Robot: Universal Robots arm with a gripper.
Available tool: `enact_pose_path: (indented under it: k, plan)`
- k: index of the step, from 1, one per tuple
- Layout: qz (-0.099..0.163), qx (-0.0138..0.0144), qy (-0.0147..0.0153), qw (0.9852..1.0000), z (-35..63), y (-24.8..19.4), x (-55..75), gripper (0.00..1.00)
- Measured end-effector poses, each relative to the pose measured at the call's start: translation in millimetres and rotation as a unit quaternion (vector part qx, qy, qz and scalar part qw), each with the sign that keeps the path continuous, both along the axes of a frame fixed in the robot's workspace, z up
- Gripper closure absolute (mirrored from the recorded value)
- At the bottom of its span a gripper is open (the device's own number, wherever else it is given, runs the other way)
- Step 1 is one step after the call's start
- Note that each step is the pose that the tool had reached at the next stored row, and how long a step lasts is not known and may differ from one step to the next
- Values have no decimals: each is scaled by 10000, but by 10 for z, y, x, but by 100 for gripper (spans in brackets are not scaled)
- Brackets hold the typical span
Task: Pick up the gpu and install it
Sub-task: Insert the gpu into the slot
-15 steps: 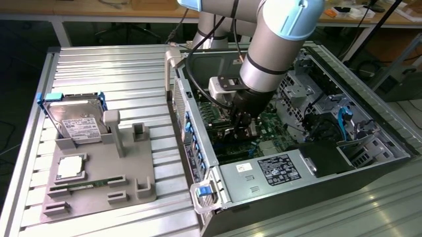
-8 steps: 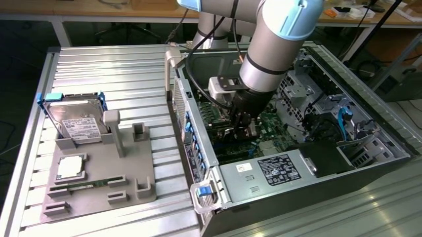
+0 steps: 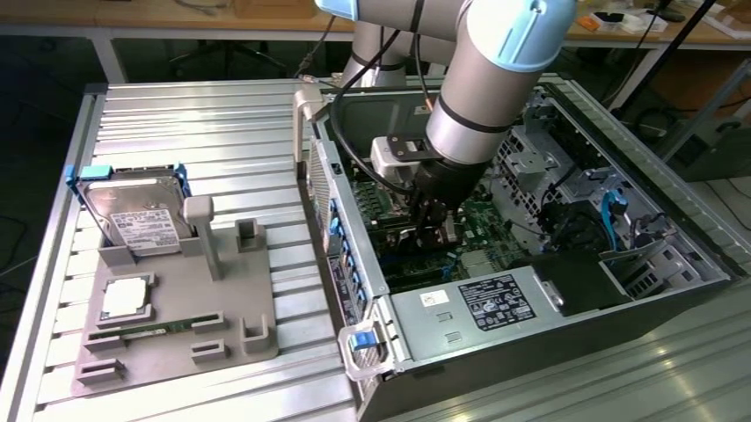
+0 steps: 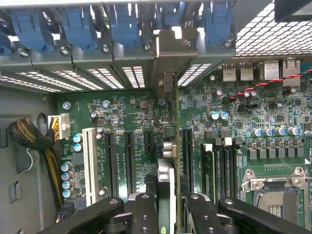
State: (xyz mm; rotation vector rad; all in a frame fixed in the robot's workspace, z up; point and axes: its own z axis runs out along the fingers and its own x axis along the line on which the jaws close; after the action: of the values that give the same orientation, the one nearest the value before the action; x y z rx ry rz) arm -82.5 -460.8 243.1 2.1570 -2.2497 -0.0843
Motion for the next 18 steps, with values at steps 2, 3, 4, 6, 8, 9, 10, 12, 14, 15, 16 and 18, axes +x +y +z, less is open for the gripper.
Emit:
enact_pose_path:
  k: [2,3,4,6,8,9,10,12,14,15,16,18]
  plan:
    - [0,0,0,10000,0,0,0,73]
    - [0,0,0,10000,0,0,0,73]
    - [0,0,0,10000,0,0,0,73]
    - [0,0,0,10000,0,0,0,73]
    - [0,0,0,10000,0,0,0,73]
    - [0,-1,0,10000,1,1,0,73]
    - [0,-1,1,10000,1,6,0,73]
    - [0,-1,0,10000,1,16,0,73]
    - [1,-5,3,10000,6,18,1,73]
    - [5,-8,4,10000,8,19,0,73]
    - [35,-7,3,10000,7,19,1,73]
    - [81,-6,4,10000,7,19,0,73]
